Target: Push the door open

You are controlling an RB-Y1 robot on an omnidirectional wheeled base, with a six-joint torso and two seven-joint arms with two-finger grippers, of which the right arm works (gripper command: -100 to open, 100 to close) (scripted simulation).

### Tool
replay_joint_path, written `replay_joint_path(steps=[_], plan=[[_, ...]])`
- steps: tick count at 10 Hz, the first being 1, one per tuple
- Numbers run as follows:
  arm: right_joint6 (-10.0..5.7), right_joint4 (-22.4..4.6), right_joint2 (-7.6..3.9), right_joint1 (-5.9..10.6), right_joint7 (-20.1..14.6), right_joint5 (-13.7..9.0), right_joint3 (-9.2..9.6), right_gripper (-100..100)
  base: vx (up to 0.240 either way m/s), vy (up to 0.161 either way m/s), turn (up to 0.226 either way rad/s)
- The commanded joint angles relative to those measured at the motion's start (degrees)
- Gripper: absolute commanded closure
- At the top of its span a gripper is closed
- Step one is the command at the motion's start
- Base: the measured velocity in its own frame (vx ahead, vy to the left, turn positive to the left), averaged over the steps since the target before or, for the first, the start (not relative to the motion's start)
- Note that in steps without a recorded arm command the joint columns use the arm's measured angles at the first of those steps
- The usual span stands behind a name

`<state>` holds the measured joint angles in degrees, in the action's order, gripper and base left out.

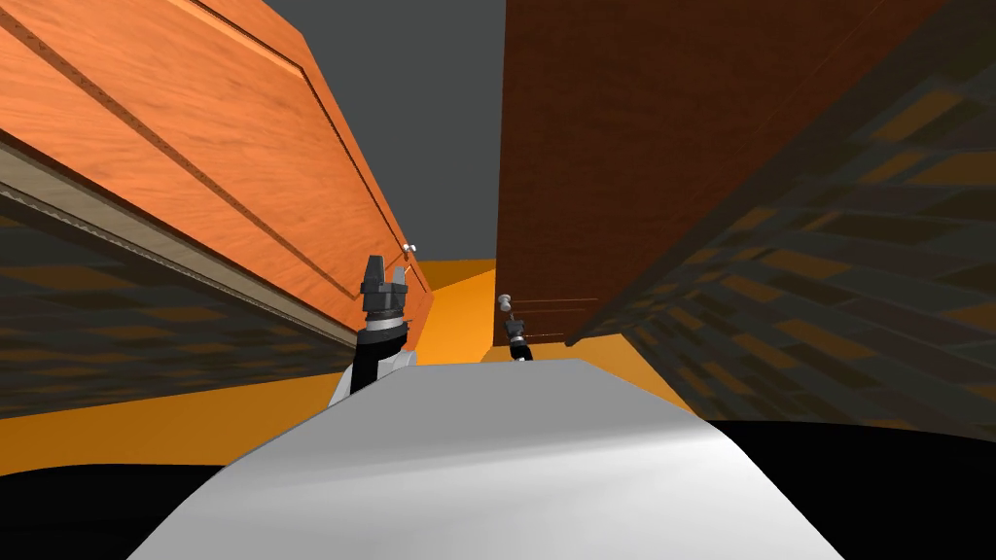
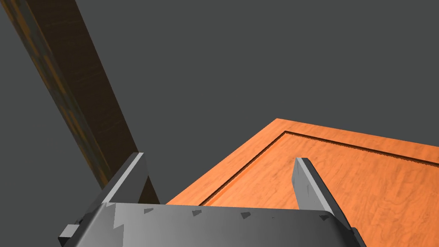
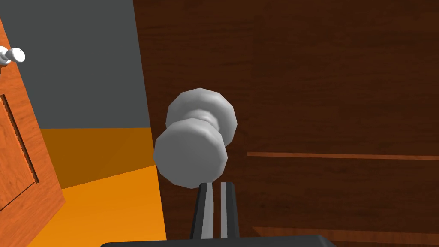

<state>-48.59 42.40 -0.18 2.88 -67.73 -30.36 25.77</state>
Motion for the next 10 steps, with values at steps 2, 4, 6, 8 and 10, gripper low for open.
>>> replay_joint_path(steps=[2,4,6,8,10], plan=[[0.32,0.8,-1.42,-0.22,0.4,-0.4,-0.46,-100,-0.156,0.026,-0.072],[0.36,1.0,-0.12,-0.31,0.7,-0.6,-0.69,-100,-0.175,0.040,-0.040],[0.40,1.2,2.28,-0.39,0.9,-0.7,-0.88,-100,-0.153,0.041,-0.043],[0.24,1.3,-0.13,-0.58,0.7,-0.7,-0.88,-100,0.014,0.014,0.012],[0.09,1.2,-1.02,-0.49,0.6,-0.8,-0.99,-100,0.159,0.026,0.017]])
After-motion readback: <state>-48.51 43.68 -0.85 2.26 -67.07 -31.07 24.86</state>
